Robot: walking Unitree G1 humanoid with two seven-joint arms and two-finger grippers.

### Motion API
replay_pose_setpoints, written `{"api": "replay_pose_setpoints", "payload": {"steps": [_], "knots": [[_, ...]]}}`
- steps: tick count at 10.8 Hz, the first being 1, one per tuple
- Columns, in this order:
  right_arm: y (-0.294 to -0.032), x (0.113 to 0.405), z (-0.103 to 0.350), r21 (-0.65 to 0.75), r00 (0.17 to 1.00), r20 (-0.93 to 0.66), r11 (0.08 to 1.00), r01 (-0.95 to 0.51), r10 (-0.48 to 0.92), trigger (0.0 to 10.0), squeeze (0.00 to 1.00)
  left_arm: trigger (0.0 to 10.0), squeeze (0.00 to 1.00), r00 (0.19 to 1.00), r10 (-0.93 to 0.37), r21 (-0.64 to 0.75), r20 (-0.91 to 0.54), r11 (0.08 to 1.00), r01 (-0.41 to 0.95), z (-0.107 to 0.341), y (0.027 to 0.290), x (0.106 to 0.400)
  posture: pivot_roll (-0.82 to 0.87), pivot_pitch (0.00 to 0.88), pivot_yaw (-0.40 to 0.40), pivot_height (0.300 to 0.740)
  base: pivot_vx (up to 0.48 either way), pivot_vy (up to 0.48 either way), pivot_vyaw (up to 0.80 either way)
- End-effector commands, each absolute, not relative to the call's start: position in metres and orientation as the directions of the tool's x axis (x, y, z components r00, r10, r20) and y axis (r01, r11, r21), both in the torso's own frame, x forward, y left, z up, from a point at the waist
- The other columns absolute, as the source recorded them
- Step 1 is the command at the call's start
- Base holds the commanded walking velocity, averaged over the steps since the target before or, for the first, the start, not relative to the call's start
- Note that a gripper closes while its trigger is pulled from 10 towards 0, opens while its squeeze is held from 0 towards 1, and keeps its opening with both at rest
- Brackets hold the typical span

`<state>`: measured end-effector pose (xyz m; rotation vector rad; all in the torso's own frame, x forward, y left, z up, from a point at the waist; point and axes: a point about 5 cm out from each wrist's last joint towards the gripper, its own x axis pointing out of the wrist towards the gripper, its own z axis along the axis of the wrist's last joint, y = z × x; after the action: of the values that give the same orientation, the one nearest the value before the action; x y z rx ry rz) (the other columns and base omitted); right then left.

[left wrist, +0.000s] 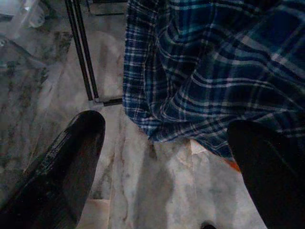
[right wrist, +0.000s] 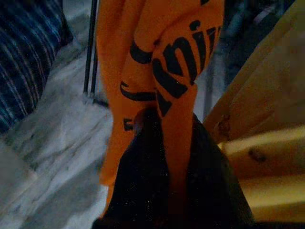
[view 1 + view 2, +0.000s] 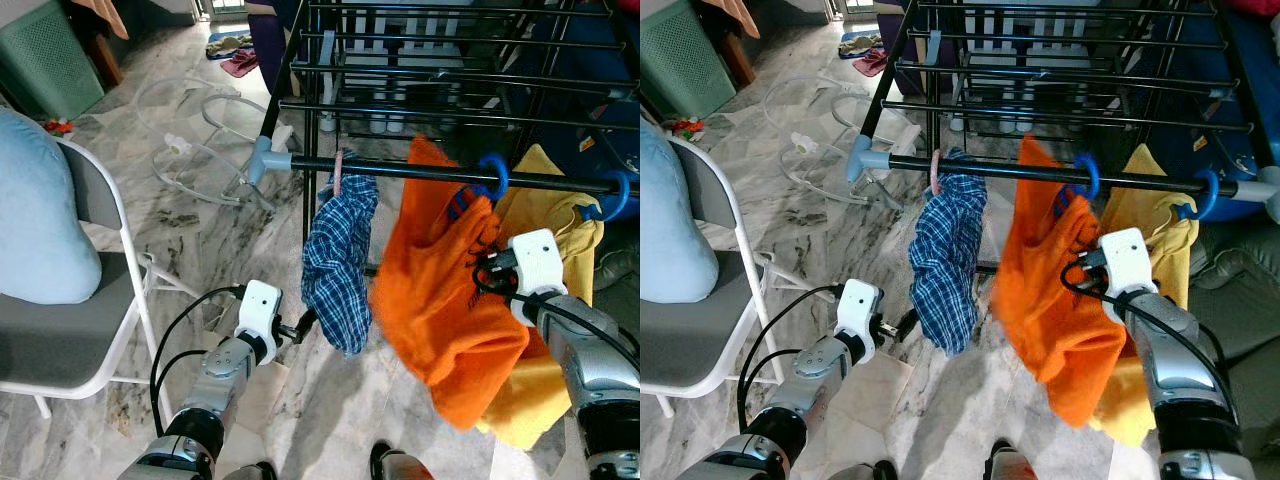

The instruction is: Hang hanger

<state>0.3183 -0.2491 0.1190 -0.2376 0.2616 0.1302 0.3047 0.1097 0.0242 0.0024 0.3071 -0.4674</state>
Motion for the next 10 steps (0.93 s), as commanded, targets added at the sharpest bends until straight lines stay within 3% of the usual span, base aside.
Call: {"api": "replay_pose_setpoints", "payload": {"steps": [1, 3, 4, 5, 7, 10], "knots": [[-0.244, 0.32, 0.139, -0.245, 0.985, -0.143, 0.961, -0.13, 0.097, 0.0, 0.0, 10.0, 0.0, 0.855, -0.414, -0.043, -0.311, 0.905, 0.423, 0.021, 0.117, 0.303, -0.19, 0.125, 0.073, 0.74, 0.0, 0.0, 0.0], [-0.227, 0.303, 0.145, -0.171, 0.998, -0.001, 0.983, -0.06, 0.061, 0.5, 0.0, 10.0, 0.0, 0.875, -0.363, -0.003, -0.321, 0.924, 0.382, 0.019, 0.12, 0.303, -0.19, 0.134, 0.077, 0.74, 0.0, 0.0, 0.0], [-0.218, 0.29, 0.133, -0.137, 0.998, -0.009, 0.989, -0.058, 0.058, 6.2, 0.0, 10.0, 0.0, 0.874, -0.361, -0.001, -0.325, 0.925, 0.381, 0.018, 0.119, 0.302, -0.2, 0.136, 0.079, 0.74, 0.0, 0.0, 0.0], [-0.213, 0.278, 0.115, -0.109, 0.997, -0.06, 0.993, -0.049, 0.043, 10.0, 0.0, 10.0, 0.0, 0.871, -0.364, 0.001, -0.33, 0.923, 0.386, 0.018, 0.117, 0.302, -0.21, 0.14, 0.085, 0.74, 0.0, 0.0, 0.0], [-0.197, 0.264, 0.092, -0.093, 0.992, -0.118, 0.994, -0.058, 0.047, 10.0, 0.0, 10.0, 0.0, 0.871, -0.367, 0.017, -0.327, 0.919, 0.394, 0.022, 0.113, 0.307, -0.23, 0.141, 0.102, 0.74, 0.0, 0.0, 0.0], [-0.192, 0.262, 0.085, -0.073, 0.991, -0.134, 0.997, -0.026, 0.016, 10.0, 0.0, 10.0, 0.0, 0.882, -0.35, 0.027, -0.315, 0.926, 0.377, 0.028, 0.113, 0.314, -0.23, 0.142, 0.111, 0.74, -0.283, 0.0, 0.0]]}}
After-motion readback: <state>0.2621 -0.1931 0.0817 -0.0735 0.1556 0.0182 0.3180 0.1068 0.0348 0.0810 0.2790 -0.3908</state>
